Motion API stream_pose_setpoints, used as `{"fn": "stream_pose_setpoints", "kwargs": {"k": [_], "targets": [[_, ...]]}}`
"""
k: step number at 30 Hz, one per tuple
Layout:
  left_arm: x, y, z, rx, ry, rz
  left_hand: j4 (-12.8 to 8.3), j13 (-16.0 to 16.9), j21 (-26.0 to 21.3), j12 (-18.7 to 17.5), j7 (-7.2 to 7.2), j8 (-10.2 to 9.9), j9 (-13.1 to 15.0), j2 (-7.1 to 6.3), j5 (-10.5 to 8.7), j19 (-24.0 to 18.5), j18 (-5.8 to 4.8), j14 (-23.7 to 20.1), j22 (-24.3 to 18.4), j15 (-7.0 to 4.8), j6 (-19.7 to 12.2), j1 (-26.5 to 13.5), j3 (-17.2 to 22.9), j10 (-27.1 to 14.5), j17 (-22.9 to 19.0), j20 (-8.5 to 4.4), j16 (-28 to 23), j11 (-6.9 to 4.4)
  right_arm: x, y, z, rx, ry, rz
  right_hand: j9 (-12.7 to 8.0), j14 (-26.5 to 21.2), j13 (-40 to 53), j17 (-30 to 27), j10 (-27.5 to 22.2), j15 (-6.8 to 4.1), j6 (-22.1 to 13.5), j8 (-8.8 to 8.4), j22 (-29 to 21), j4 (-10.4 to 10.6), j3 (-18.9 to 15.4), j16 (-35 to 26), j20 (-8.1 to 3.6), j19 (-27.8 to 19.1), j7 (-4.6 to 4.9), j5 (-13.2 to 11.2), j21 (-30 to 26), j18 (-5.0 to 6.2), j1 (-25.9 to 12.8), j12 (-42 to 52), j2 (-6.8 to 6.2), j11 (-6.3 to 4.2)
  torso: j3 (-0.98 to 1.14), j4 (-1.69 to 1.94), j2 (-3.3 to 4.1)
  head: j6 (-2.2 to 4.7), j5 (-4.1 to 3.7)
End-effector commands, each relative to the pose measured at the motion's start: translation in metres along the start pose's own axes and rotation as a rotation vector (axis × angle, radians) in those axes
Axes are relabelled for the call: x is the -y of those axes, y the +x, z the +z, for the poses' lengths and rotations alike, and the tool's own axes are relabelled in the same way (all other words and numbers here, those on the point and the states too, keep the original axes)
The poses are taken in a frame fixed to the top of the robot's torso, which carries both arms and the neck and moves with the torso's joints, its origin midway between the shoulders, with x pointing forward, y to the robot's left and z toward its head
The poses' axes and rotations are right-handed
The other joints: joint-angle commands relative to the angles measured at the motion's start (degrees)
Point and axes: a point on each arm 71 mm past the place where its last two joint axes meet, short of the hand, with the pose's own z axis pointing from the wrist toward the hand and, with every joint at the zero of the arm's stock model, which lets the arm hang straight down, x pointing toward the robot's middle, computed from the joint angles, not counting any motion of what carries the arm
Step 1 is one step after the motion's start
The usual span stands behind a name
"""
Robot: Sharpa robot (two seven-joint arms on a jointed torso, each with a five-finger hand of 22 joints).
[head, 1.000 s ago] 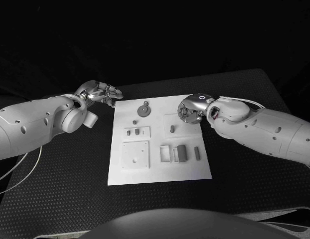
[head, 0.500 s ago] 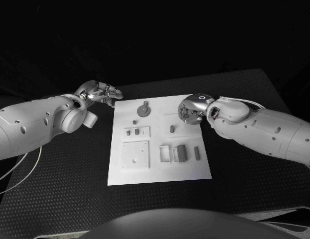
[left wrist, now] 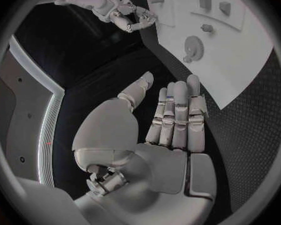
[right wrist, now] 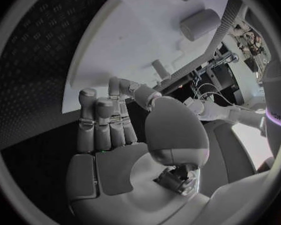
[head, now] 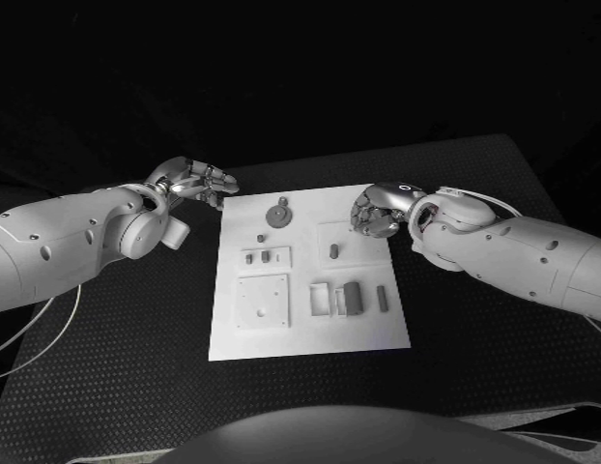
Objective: Assemble the parts on the task board
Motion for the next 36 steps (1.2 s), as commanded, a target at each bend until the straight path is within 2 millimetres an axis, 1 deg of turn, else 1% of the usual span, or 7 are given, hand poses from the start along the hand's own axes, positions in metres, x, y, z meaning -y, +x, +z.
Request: {"fn": "stream_pose_setpoints", "kwargs": {"k": [1,13,18,24,29,33,36], "targets": [[0.002,0.002,0.001,-0.017,0.008,-0.01,0.0,0.1,-0.3,0.3,-0.02,-0.1,0.0,0.57,0.09,0.6,1.13,0.3,-0.1,0.07,-0.3,-0.1,-0.4,-0.5,0.1,0.01,-0.3,-0.04,0.006,-0.003,-0.003,0.022,0.031,0.221,0.1,-0.2,0.2,0.0,0.3,-0.47,0.3,0.38,1.0,0.1,0.3,-0.1,-0.07,0.2,-0.04,0.1,0.2,3.44,0.0,0.2,0.58,0.12,0.02,-0.03,0.01,0.06,0.03],[0.003,0.008,0.001,-0.035,0.005,-0.053,0.0,0.0,-0.4,0.2,0.08,-0.2,0.0,0.8,0.09,0.5,1.12,0.2,-0.1,0.14,-0.6,-0.2,-0.3,-0.8,0.1,0.06,-0.3,0.04,0.022,-0.015,-0.01,0.035,0.061,0.646,0.2,-0.4,0.7,0.0,0.0,-0.49,0.1,0.29,1.0,-0.3,0.3,-0.4,-0.07,0.0,0.01,0.1,0.0,3.44,-0.7,0.3,1.18,0.12,0.05,-0.16,-0.06,1.11,0.09],[0.006,0.016,0.002,-0.054,-0.003,-0.12,0.0,0.0,-0.4,0.1,0.16,-0.4,-0.1,0.91,0.04,0.5,1.12,0.2,-0.1,0.19,-0.8,-0.3,-0.4,-1.0,0.1,0.09,-0.4,0.09,0.022,-0.015,-0.009,0.033,0.055,0.779,0.3,-0.5,1.0,0.0,-0.2,-0.46,0.0,0.24,1.0,-0.6,0.3,-0.5,-0.02,-0.1,0.05,0.1,-0.1,3.44,-1.0,0.3,1.48,0.16,0.06,-0.05,-0.07,1.69,0.07],[0.014,0.039,0.002,-0.119,-0.014,-0.235,0.0,-0.2,-0.6,-0.1,0.53,-0.8,-0.3,1.13,-0.28,0.5,1.18,0.1,0.0,0.37,-1.6,-0.9,-0.6,-1.6,0.1,0.21,-0.5,0.3,0.019,-0.017,-0.008,0.041,0.047,0.939,0.3,-0.7,1.2,0.0,-0.4,-0.43,-0.2,0.18,1.0,-0.7,0.2,-0.5,0.04,-0.3,0.1,0.1,-0.2,3.44,-1.3,0.3,1.8,0.19,-0.03,-0.04,-0.04,2.43,0.32],[0.022,0.065,0.002,-0.2,-0.03,-0.356,0.1,-1.2,-0.9,-0.3,0.94,-1.5,-0.9,0.84,-0.95,0.4,1.45,-0.1,0.0,0.91,-3.2,-2.3,-1.5,-3.6,0.2,0.62,-0.6,0.88,0.013,-0.021,-0.007,0.05,0.025,1.06,0.3,-0.8,1.4,0.1,-0.6,-0.38,-0.3,0.09,1.0,-0.9,0.2,-0.5,0.1,-0.4,0.16,0.1,-0.2,3.44,-1.6,0.3,2.1,0.25,-0.06,-0.04,-0.08,3.02,0.67],[0.023,0.085,-0.001,-0.26,-0.067,-0.475,0.0,-2.6,-1.3,-0.3,0.38,-2.5,-1.3,0.59,-1.04,0.1,2.04,-0.5,0.0,1.61,-5.9,-4.7,-4.1,-6.2,0.3,1.29,-0.8,1.61,0.007,-0.024,-0.007,0.038,-0.007,1.138,0.4,-0.9,1.5,0.1,-0.7,-0.34,-0.4,0.06,1.0,-1.1,0.1,-0.5,0.15,-0.5,0.2,0.1,-0.3,3.44,-1.8,0.3,2.3,0.29,-0.08,-0.08,-0.1,3.67,1.02],[0.025,0.096,-0.002,-0.294,-0.081,-0.53,0.0,-3.6,-1.5,-0.3,-0.02,-3.0,-1.5,0.63,-1.02,0.0,2.47,-0.7,0.0,1.86,-7.7,-5.1,-5.4,-7.7,0.4,1.64,-0.8,1.89,0.002,-0.025,-0.006,0.029,-0.032,1.167,0.4,-1.0,1.7,0.1,-0.8,-0.32,-0.5,0.05,1.0,-1.2,0.1,-0.6,0.19,-0.6,0.21,0.1,-0.3,3.44,-1.9,0.3,2.44,0.3,-0.11,-0.06,-0.15,4.12,1.28]]}}
